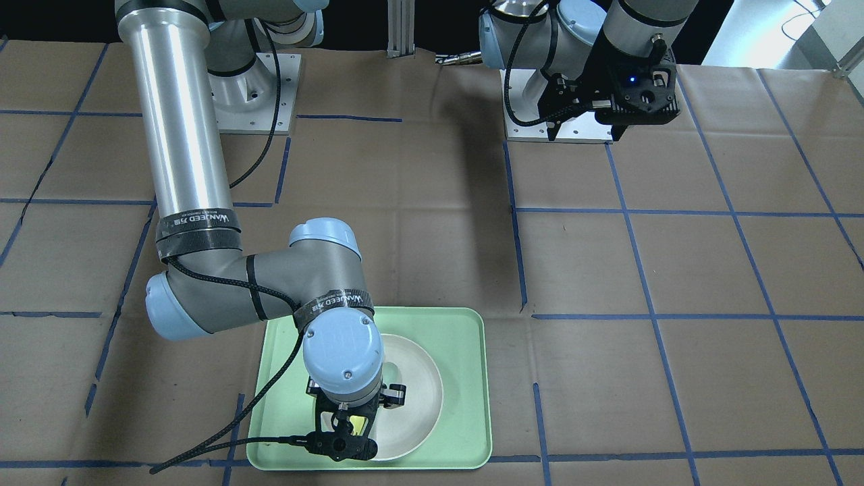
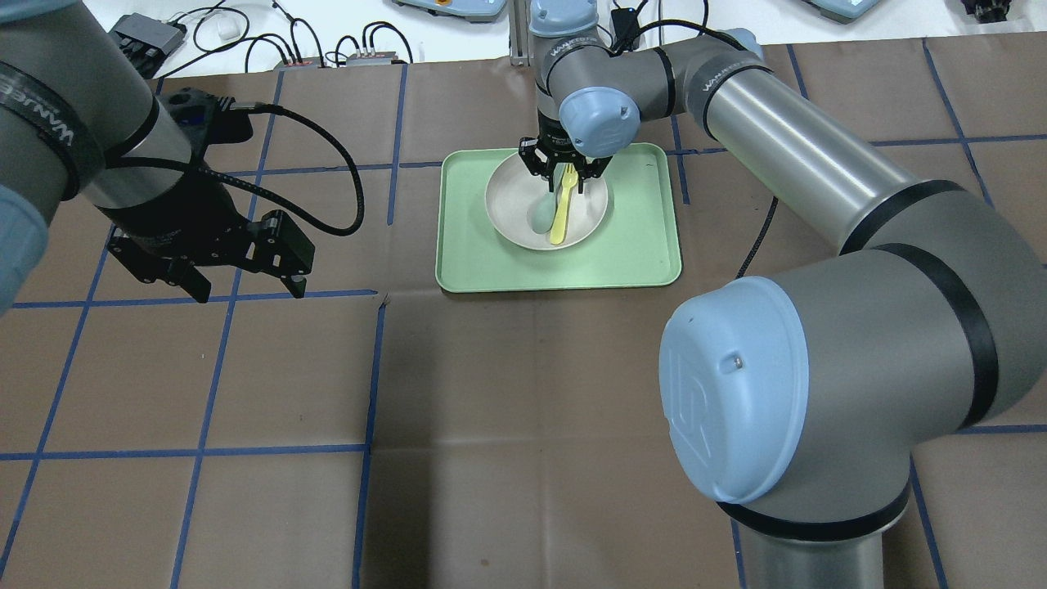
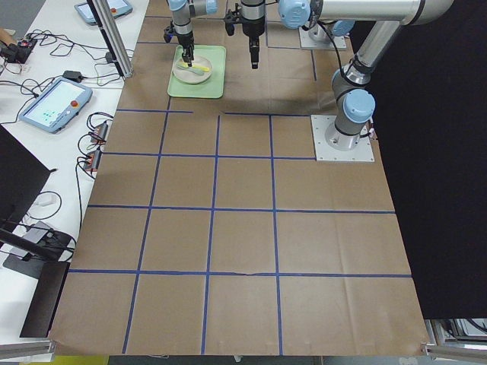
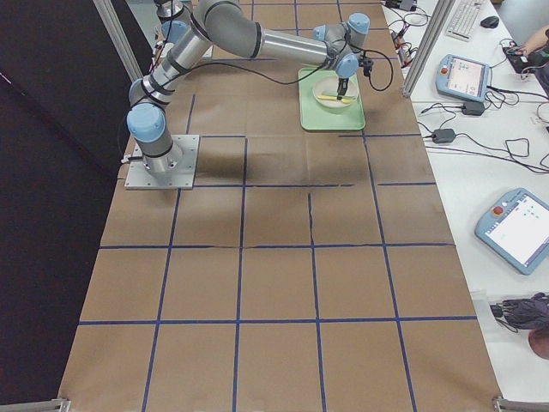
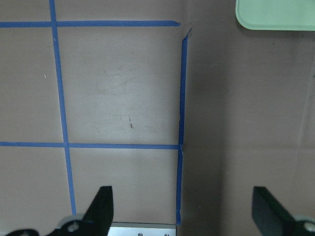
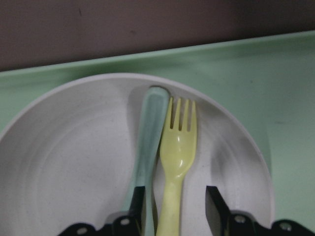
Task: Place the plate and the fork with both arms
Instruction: 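Close the right gripper on the yellow fork's handle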
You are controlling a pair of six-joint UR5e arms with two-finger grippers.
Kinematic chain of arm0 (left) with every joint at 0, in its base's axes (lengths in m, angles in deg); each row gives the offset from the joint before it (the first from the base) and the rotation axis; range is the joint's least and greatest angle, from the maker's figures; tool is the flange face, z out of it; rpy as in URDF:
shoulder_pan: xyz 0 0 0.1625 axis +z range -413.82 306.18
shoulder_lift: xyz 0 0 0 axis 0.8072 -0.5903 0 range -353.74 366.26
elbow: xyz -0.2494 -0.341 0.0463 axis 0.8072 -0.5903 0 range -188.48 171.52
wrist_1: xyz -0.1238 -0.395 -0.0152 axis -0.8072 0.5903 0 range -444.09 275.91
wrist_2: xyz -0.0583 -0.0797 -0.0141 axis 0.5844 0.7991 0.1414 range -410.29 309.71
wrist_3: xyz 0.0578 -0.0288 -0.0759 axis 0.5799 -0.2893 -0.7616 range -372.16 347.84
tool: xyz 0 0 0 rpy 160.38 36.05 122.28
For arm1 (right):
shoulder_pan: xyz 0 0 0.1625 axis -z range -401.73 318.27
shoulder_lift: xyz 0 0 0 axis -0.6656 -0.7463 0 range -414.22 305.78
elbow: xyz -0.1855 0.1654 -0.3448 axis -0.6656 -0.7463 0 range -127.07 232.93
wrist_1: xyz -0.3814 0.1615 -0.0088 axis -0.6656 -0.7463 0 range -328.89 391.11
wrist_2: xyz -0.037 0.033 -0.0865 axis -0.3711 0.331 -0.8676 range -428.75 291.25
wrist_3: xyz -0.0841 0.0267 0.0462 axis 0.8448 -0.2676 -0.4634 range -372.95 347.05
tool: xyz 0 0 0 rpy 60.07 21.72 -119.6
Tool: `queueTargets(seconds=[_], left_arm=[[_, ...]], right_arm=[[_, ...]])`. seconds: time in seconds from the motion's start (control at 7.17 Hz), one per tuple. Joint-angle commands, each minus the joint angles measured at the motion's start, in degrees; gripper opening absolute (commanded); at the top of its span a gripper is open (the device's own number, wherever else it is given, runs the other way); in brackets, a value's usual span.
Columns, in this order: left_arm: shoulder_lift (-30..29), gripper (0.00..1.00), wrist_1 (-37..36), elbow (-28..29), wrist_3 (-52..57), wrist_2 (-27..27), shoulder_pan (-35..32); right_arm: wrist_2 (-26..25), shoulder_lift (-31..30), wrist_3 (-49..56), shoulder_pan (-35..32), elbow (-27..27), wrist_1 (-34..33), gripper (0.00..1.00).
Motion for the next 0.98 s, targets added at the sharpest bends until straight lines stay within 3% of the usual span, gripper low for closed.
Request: queueTargets(seconds=[0.0,0.84], left_arm=[[0.0,1.00,0.0,0.0,0.0,0.0,0.0],[0.0,1.00,0.0,-0.1,0.0,0.0,-0.1]], right_arm=[[-0.1,0.3,-0.1,0.1,0.0,0.0,0.51],[0.0,1.1,-0.1,0.1,0.0,0.0,0.50]])
